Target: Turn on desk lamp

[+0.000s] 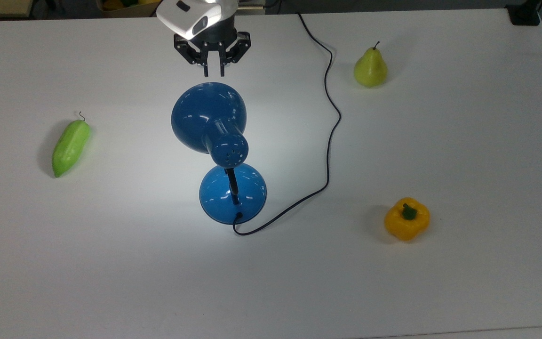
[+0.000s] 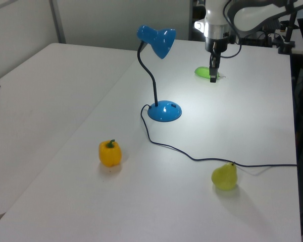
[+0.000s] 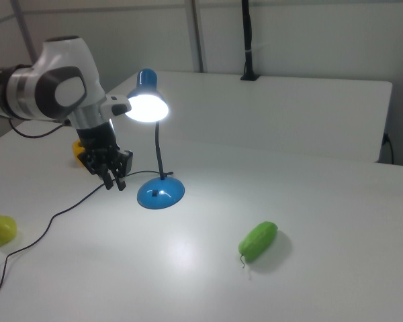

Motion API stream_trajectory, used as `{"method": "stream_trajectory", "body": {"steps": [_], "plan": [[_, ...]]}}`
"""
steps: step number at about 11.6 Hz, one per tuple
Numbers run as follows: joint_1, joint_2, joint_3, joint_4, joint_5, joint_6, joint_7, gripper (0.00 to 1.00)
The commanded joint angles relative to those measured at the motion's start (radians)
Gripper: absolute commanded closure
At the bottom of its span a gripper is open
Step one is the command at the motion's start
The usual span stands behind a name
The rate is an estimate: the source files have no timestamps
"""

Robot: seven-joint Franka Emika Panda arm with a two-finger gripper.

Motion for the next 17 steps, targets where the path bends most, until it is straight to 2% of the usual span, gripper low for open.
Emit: {"method": "stream_trajectory", "body": {"steps": [1, 2, 5, 9, 11, 13, 15, 17], "plan": [[0.001, -0.072, 0.006, 0.037, 0.038, -0.143, 0.002, 0.13], [-0.006, -0.092, 0.006, 0.07, 0.062, -0.201, 0.002, 0.0], [-0.008, -0.108, 0.006, 0.194, 0.116, -0.393, 0.034, 0.0], [0.0, -0.114, 0.006, 0.301, 0.13, -0.504, 0.166, 0.0], [0.003, -0.115, 0.002, 0.306, 0.133, -0.506, 0.181, 0.0], [0.003, -0.115, -0.026, 0.306, 0.157, -0.472, 0.164, 0.0], [0.049, -0.109, -0.084, 0.299, 0.165, -0.348, 0.134, 0.0], [0.06, -0.092, -0.101, 0.298, 0.165, -0.29, 0.091, 0.0]]}}
